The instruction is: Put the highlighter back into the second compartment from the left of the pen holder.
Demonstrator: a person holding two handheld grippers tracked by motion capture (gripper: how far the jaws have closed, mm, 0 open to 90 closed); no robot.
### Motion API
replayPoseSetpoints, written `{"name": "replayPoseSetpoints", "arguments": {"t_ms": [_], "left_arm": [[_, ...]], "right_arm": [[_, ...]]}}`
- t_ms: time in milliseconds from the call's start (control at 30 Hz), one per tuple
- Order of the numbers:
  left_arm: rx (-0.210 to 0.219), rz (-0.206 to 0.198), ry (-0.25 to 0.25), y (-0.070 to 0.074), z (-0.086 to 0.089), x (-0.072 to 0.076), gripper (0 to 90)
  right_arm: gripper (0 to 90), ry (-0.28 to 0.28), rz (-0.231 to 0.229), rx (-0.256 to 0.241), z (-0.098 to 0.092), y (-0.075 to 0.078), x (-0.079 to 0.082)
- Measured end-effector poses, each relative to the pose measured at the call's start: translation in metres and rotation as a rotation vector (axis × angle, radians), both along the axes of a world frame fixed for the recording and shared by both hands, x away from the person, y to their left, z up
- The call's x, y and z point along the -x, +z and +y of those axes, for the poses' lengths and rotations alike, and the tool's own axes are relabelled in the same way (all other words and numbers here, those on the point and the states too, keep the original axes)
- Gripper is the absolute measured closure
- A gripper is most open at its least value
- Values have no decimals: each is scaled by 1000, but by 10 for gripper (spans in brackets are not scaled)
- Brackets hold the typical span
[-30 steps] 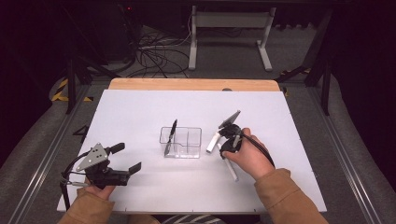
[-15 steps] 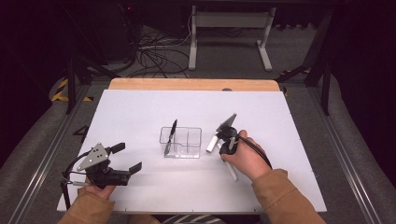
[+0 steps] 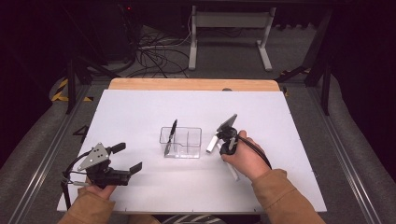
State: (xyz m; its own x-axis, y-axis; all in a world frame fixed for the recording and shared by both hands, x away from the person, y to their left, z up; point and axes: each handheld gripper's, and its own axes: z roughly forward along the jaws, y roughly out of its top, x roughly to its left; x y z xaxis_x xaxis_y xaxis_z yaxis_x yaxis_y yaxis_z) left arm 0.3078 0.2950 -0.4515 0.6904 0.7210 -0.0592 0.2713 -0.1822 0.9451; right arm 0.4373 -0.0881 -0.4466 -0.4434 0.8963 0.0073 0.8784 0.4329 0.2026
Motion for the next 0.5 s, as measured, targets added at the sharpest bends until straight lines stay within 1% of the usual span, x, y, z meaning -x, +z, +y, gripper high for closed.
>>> {"name": "replayPoseSetpoints", "arguments": {"t_ms": [300, 400, 500], "left_arm": [[-6, -6, -2, 0, 0, 0, 34], [-2, -3, 0, 0, 0, 0, 34], [-2, -4, -1, 0, 0, 0, 34]], "right_arm": [[795, -2, 2, -6, -1, 0, 0], [795, 0, -1, -18, -2, 2, 1], [796, 2, -19, -44, -5, 9, 4]]}}
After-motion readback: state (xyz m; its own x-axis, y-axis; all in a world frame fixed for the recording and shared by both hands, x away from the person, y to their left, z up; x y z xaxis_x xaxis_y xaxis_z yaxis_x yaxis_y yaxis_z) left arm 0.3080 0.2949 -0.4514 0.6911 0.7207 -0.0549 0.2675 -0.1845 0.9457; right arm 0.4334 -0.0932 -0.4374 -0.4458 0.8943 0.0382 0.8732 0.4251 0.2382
